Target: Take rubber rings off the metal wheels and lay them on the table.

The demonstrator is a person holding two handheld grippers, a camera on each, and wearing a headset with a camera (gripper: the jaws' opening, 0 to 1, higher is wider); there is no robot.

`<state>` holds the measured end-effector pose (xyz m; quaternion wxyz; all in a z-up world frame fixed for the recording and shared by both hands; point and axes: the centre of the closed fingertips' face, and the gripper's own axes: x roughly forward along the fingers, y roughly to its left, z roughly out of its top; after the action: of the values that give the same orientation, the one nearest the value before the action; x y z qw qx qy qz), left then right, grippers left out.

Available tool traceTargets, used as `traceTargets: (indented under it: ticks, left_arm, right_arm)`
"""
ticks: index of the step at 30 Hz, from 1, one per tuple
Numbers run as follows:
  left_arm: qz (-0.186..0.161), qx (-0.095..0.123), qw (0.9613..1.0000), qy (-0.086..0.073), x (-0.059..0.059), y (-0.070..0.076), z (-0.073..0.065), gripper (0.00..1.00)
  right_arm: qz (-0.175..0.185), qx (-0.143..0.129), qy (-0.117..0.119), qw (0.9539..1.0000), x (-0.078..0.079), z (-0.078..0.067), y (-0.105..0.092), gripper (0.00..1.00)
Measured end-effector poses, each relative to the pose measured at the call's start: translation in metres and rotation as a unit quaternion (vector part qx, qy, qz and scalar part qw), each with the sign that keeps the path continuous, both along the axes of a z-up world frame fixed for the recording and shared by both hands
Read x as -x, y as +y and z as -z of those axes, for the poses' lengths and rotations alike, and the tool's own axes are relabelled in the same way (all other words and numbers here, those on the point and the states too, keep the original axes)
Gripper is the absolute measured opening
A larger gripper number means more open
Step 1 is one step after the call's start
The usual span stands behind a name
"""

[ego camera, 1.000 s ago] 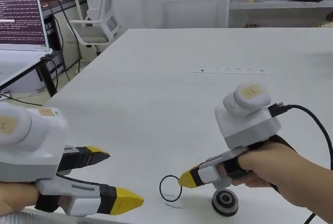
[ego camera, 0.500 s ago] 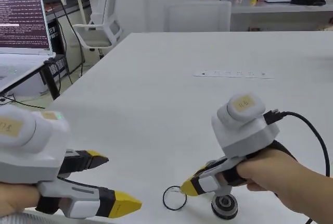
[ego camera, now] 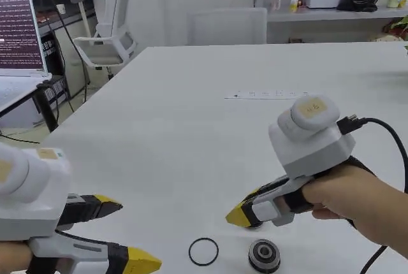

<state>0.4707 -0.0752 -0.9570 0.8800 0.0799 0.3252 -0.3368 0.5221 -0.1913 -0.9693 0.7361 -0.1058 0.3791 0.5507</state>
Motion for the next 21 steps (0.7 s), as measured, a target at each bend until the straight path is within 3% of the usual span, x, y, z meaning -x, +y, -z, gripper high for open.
traceTargets:
  ticks: [5,7,11,12,18,21]
  left_arm:
    - [0.029,-0.021,0.9992,-0.015,-0.001,-0.004,-0.003,0.75]
    - [0.061,-0.038,0.997,-0.03,0.0,-0.009,-0.005,0.73]
    - [0.098,-0.054,0.9935,-0.022,0.005,-0.015,-0.004,0.71]
    - [0.105,-0.057,0.9924,-0.028,0.004,-0.017,-0.006,0.7]
    - [0.123,-0.041,0.9905,-0.045,-0.002,-0.028,-0.028,0.71]
    - [0.144,-0.034,0.9871,-0.061,-0.009,-0.04,-0.041,0.71]
  right_arm:
    - [-0.015,0.006,-0.016,0.9997,0.007,-0.004,-0.02,0.22]
    - [-0.022,0.011,-0.026,0.9993,0.009,-0.004,-0.031,0.23]
    - [-0.029,0.006,-0.035,0.999,0.011,-0.002,-0.052,0.26]
    - [-0.025,0.001,-0.031,0.9992,0.012,-0.002,-0.057,0.27]
    - [-0.001,-0.022,-0.025,0.9994,0.016,0.002,-0.073,0.29]
    - [-0.001,-0.035,-0.025,0.9991,0.02,0.005,-0.073,0.32]
